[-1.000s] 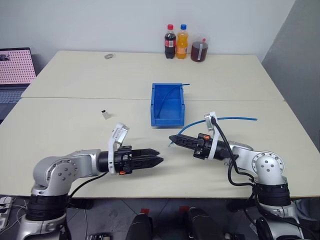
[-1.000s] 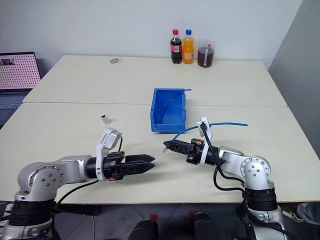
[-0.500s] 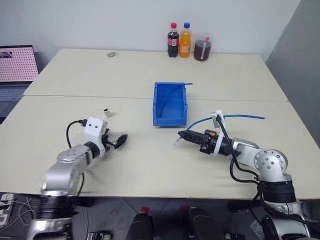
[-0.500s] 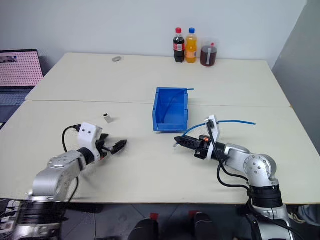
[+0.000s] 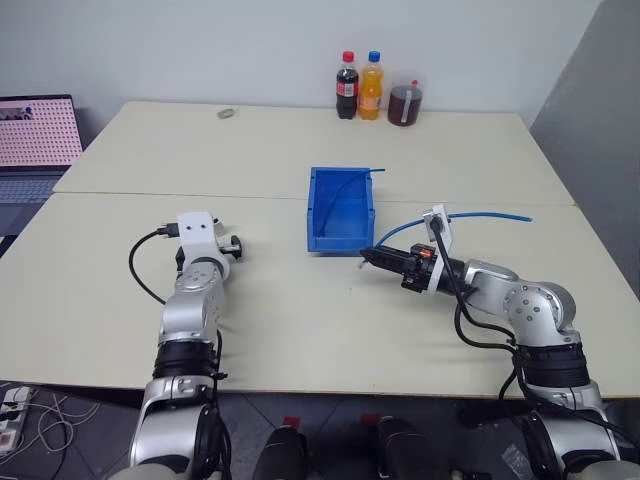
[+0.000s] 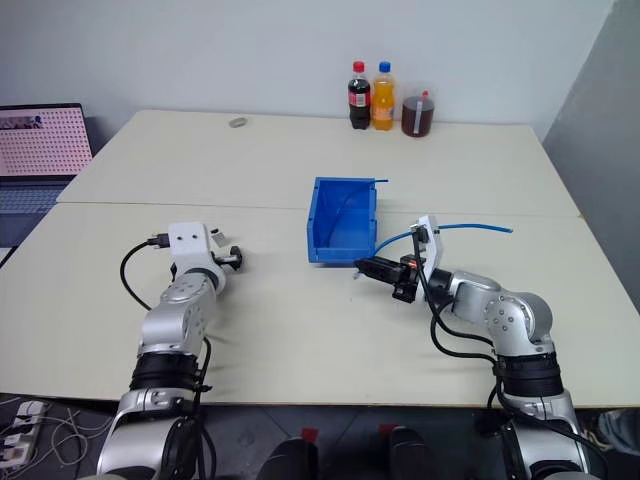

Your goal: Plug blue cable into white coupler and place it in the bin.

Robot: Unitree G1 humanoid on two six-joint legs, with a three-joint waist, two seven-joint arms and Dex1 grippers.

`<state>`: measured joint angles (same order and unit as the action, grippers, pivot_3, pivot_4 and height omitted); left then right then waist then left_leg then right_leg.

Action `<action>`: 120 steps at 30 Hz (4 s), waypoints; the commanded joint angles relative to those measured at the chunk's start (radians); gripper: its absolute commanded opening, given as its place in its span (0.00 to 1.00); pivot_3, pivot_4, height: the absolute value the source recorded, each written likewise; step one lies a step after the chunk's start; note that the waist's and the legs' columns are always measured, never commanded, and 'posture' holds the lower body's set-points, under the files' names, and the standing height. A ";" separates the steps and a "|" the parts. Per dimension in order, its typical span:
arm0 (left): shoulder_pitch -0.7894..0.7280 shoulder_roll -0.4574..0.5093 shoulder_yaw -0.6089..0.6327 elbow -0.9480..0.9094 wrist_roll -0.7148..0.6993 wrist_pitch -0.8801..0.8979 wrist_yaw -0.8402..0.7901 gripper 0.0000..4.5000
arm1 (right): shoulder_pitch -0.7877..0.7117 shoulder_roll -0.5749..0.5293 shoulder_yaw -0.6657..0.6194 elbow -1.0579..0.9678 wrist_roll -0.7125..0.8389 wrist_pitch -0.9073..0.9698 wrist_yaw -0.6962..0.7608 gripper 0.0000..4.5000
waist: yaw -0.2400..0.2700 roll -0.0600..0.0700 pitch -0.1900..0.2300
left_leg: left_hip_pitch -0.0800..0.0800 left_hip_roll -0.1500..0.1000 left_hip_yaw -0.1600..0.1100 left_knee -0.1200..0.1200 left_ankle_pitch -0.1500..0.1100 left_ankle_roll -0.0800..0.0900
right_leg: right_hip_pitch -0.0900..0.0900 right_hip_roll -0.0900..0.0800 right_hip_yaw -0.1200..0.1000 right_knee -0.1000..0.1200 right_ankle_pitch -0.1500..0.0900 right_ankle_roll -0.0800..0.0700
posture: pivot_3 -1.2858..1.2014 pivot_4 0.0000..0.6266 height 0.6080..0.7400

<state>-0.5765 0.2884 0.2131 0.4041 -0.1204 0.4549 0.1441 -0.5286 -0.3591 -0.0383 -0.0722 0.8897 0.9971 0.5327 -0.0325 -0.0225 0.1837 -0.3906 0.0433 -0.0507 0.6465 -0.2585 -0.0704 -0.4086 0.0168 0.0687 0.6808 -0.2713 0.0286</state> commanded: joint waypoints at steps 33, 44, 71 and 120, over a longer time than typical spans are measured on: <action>0.053 0.188 -0.232 -0.004 0.010 -0.128 -0.633 0.17 | 0.008 -0.010 -0.045 -0.120 -0.013 -0.005 -0.008 0.04 | -0.011 0.001 -0.001 | 0.001 -0.001 0.000 -0.002 0.000 -0.001 | 0.001 0.000 0.000 0.000 0.000 0.000 | 0.52 0.24 1.00; 0.143 0.270 -0.482 -0.170 -0.086 -0.386 -1.332 0.17 | -0.045 -0.057 0.188 -0.197 -0.226 -0.199 0.140 0.04 | 0.001 0.002 0.000 | -0.004 0.000 -0.001 -0.001 0.000 0.000 | -0.003 -0.001 -0.002 -0.002 -0.001 0.000 | 0.52 0.24 1.00; -0.025 0.142 -0.499 0.230 0.002 -0.679 -1.498 0.17 | 0.054 -0.021 0.417 0.036 -0.639 -0.631 0.334 0.04 | 0.004 0.002 -0.001 | -0.002 -0.001 -0.002 0.002 0.000 0.000 | 0.001 -0.001 -0.002 -0.001 -0.003 0.005 | 0.52 0.24 1.00; 0.010 0.150 -0.489 0.129 0.015 -0.617 -1.506 0.17 | -0.143 -0.038 0.452 0.313 -0.760 -0.721 0.582 0.04 | 0.000 0.002 -0.002 | 0.005 -0.001 0.000 0.000 0.000 0.000 | 0.004 0.000 0.000 0.000 -0.003 0.004 | 0.52 0.24 1.00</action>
<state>-0.5737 0.4436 -0.2559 0.5473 -0.1137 -0.1598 -1.3418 -0.6845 -0.3862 0.4146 0.2027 0.1831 0.2709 1.1549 -0.0325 -0.0204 0.1819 -0.3855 0.0427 -0.0507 0.6468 -0.2585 -0.0703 -0.4045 0.0166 0.0684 0.6808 -0.2743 0.0326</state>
